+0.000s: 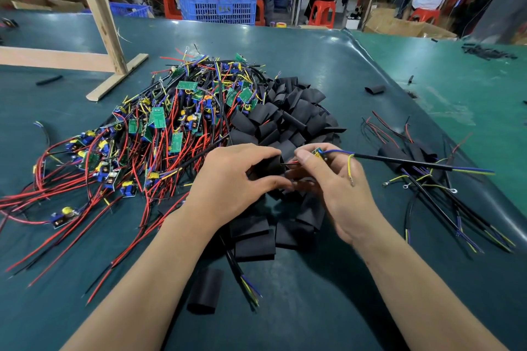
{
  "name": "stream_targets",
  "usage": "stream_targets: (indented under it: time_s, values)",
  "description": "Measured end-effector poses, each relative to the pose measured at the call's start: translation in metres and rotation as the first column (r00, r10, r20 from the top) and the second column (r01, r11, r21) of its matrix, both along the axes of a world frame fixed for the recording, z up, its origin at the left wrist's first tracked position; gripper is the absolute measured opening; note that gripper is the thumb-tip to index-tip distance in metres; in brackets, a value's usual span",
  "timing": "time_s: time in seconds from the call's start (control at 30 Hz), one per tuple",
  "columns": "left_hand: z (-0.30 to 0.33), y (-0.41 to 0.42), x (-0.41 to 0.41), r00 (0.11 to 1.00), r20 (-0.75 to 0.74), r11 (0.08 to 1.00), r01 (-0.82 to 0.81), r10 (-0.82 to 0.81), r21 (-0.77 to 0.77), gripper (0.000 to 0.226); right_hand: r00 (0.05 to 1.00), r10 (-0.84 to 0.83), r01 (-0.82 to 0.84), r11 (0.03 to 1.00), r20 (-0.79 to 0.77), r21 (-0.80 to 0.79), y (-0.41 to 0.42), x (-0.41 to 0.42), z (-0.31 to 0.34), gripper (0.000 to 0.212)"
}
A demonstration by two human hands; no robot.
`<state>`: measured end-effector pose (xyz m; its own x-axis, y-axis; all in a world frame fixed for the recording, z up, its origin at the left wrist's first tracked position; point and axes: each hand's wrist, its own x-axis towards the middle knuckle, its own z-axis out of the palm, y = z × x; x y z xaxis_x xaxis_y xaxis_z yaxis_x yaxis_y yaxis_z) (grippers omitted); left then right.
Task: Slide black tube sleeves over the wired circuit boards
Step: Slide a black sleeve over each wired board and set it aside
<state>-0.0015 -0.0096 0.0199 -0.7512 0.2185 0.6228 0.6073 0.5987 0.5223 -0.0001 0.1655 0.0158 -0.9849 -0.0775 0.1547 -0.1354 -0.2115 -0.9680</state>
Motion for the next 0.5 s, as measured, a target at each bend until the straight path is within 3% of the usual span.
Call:
stream_targets:
  time_s: [0.17, 0.4, 0.5]
  values:
    - [-0.0021, 0.0005, -0.0005, 1.0, -0.015, 1.0, -0.018, 0.018, -0.007, 0.049, 0.996, 0.002, -0.003, 1.0, 0.094, 0.005, 0.0048, -0.0039, 0.0044, 0.034]
    - [-0.0039, 0.0033, -0.001, 0.993, -0.083, 0.997, -0.079, 0.079, 0.003, 0.049, 0.998, -0.064, 0.062, 0.993, -0.017, -0.104, 0.0052, -0.0005, 0.0068, 0.004]
    - [-0.0052, 0.0057, 0.0002, 0.994, -0.085, 0.997, -0.072, 0.071, -0.009, 0.05, 0.993, -0.093, 0.088, 0.994, -0.066, -0.066, 0.0005, 0.001, 0.006, 0.014]
